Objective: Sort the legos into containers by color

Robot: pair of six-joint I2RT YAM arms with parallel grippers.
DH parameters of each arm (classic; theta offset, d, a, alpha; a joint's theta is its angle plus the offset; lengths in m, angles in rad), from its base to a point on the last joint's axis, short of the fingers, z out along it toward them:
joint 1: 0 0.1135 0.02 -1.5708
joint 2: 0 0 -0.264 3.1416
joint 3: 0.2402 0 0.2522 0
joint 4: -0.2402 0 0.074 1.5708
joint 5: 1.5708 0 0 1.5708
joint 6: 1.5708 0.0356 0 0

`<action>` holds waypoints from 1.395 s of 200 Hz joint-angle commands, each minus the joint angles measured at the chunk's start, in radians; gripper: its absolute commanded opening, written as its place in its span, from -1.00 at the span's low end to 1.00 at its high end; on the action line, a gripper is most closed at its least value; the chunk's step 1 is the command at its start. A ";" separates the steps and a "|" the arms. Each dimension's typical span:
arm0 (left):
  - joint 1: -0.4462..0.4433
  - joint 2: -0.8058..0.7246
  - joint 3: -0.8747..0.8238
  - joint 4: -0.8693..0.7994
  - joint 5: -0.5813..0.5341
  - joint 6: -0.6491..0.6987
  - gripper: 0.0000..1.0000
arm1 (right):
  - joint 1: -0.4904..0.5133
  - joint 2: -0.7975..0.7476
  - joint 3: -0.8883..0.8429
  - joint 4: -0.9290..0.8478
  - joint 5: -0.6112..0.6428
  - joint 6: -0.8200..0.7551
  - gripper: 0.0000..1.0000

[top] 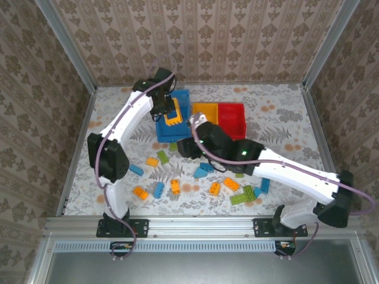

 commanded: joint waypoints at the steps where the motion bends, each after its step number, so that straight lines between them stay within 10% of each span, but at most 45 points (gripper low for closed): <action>1: 0.018 0.088 0.109 -0.049 -0.010 0.084 -0.72 | 0.006 0.055 0.057 0.076 0.133 -0.061 0.24; 111: 0.059 0.394 0.357 -0.013 0.028 0.144 -0.72 | -0.005 0.051 -0.018 0.094 0.149 -0.017 0.25; 279: 0.051 0.273 0.256 0.076 0.099 0.143 -0.12 | -0.148 -0.290 -0.327 -0.230 0.068 0.291 0.32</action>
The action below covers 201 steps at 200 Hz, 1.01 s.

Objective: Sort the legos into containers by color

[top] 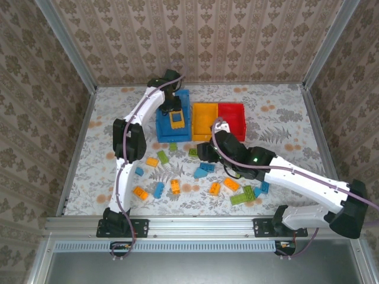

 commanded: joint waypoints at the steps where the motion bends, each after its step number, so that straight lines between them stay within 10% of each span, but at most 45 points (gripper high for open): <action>1: -0.002 -0.133 -0.054 0.022 0.000 -0.008 -0.11 | -0.039 -0.085 -0.040 -0.176 0.034 0.095 0.32; 85: -0.170 -0.657 -0.507 0.250 -0.021 -0.136 0.34 | -0.288 -0.187 -0.112 -0.445 0.023 0.199 0.28; 160: -0.712 -0.989 -0.997 0.507 -0.156 -0.227 0.55 | -0.647 -0.181 -0.403 -0.354 -0.202 0.150 0.40; 201: -0.844 -0.982 -1.068 0.529 -0.198 -0.306 0.54 | -0.708 -0.115 -0.485 -0.248 -0.270 0.148 0.42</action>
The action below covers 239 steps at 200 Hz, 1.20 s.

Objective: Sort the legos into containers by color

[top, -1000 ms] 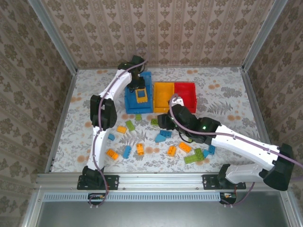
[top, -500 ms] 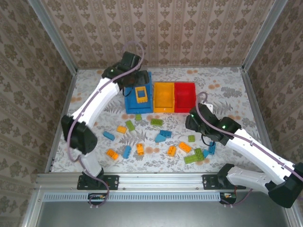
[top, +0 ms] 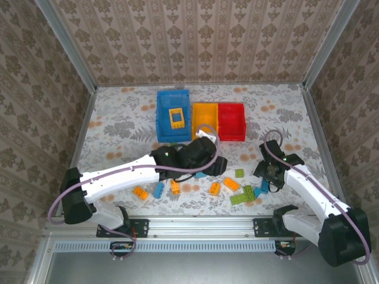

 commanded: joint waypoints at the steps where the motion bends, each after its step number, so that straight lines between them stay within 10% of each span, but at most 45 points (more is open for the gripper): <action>1: -0.031 -0.023 -0.031 0.066 -0.061 -0.076 0.54 | -0.018 0.032 -0.032 0.075 -0.068 -0.004 0.42; 84: -0.044 -0.012 -0.024 0.105 -0.045 -0.063 0.53 | -0.044 0.144 -0.085 0.167 -0.087 -0.018 0.10; 138: -0.043 -0.050 -0.034 0.077 -0.087 -0.057 0.52 | -0.041 0.115 -0.016 0.184 -0.034 -0.055 -0.54; 178: -0.039 -0.147 -0.052 0.025 -0.186 -0.060 0.52 | 0.034 0.109 0.204 0.219 0.008 -0.176 -0.53; 239: 0.018 -0.210 -0.017 -0.023 -0.229 -0.032 0.53 | 0.062 0.495 0.542 0.356 -0.060 -0.204 -0.53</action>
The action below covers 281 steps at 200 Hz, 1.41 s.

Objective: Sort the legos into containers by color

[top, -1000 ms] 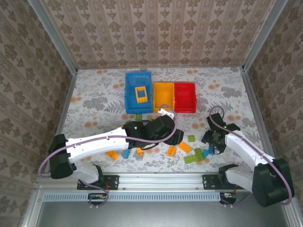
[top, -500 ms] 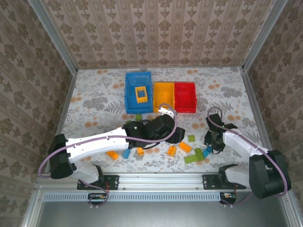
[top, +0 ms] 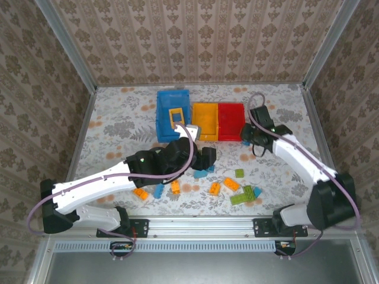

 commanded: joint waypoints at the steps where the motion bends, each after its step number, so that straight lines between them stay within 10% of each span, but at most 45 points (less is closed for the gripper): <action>1: 0.019 -0.001 0.024 -0.054 -0.043 0.023 0.53 | 0.005 0.146 0.104 0.048 -0.020 -0.033 -0.53; 116: 0.087 0.040 -0.032 -0.221 -0.021 -0.128 0.51 | 0.021 0.441 0.383 -0.022 -0.022 -0.081 0.17; 220: 0.501 0.208 -0.198 -0.044 0.194 -0.005 0.38 | 0.282 -0.165 -0.090 0.233 -0.057 -0.066 0.30; 281: 0.544 0.455 -0.096 0.001 0.176 0.057 0.38 | 0.417 -0.429 -0.315 0.290 -0.143 -0.016 0.47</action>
